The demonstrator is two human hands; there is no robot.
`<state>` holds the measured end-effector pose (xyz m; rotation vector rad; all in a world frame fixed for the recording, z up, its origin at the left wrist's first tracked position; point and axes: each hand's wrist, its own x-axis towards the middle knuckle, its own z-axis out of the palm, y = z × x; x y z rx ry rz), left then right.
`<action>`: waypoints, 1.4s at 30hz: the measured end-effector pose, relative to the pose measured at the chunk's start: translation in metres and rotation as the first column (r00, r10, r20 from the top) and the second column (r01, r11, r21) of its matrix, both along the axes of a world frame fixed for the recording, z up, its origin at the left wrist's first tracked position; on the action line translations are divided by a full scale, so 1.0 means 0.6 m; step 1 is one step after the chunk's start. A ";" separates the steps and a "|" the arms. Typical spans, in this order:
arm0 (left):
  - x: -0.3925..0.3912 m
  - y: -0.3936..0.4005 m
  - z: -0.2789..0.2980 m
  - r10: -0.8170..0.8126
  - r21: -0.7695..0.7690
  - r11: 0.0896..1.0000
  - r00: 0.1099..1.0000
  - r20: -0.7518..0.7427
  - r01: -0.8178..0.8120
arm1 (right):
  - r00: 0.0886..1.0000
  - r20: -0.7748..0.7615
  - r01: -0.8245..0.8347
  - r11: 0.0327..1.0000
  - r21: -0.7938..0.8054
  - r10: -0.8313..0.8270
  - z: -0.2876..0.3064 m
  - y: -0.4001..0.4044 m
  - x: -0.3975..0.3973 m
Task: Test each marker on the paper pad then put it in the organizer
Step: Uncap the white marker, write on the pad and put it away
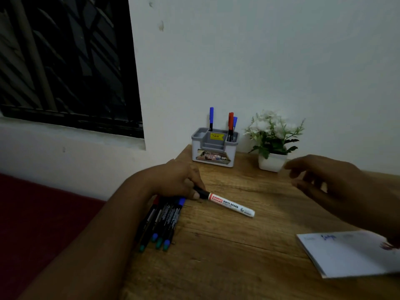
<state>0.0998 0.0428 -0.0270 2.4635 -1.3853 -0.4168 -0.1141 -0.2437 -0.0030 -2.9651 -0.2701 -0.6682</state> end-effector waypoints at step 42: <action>-0.172 -0.421 -0.066 -0.346 -0.460 0.873 0.868 -0.357 0.159 | 0.984 0.089 0.024 0.604 0.796 -0.157 -0.082 -0.152 -0.109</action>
